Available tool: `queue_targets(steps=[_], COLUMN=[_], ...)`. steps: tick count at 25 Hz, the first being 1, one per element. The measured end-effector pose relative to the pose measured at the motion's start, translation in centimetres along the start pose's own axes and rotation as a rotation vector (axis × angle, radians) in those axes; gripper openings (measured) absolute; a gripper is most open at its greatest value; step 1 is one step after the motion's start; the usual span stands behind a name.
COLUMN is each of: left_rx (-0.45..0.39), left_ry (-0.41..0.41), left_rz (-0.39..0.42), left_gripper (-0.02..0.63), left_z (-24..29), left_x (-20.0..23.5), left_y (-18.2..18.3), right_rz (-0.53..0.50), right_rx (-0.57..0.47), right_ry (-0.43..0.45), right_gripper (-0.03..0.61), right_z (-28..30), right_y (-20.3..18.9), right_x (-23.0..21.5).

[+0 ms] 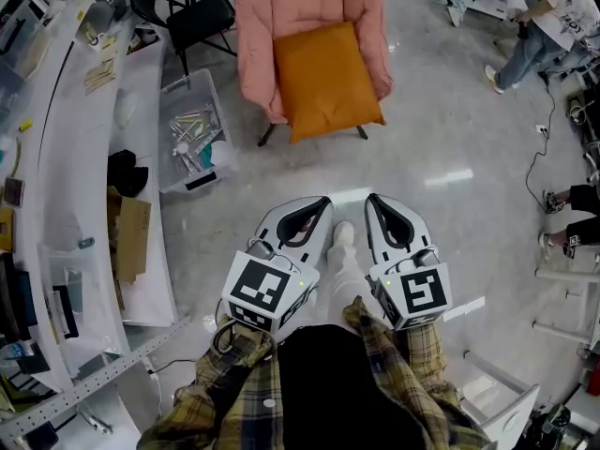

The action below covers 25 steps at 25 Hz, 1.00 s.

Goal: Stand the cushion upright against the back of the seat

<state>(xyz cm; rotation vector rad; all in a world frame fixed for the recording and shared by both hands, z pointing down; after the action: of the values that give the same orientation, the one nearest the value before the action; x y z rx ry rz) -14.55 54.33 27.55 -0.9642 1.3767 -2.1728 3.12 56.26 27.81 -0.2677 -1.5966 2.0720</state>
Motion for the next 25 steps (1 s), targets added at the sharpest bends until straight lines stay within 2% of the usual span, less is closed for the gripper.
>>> queue_targets(steps=[7,16,20,25], left_rx=[-0.019,-0.092,-0.104,-0.104], left_ry=[0.017,0.074,0.120,0.189], left_rz=[-0.004,-0.005,0.000,-0.023], left_gripper=[0.005,0.004,0.005,0.005], left_z=[7.0,16.2,18.4,19.3], left_x=[1.1,0.6,0.0,0.9], left_y=[2.6,6.9,7.5,7.5], right_rz=[-0.015,-0.077,-0.082,-0.071], right_rx=[-0.004,-0.044,-0.049,-0.043], right_ry=[0.014,0.057,0.083,0.137], right_gripper=[0.017,0.017,0.017,0.017], right_z=[3.6,6.9,7.4,9.1], right_y=[-0.1,1.0,0.5,0.1], right_x=[-7.4,-18.5,-21.6,-22.9])
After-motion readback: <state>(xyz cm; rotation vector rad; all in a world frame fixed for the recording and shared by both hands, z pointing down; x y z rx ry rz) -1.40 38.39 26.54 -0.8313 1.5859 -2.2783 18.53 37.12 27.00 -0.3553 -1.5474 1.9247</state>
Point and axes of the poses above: the fingertips, and each gripper's own axes: z forward along the fingers, x to its left, y out of its top, the point moved 10 cm from there along -z, backward along the fingers, and after that the axes turned 8 degrees about -z, right-handed, at the moved point
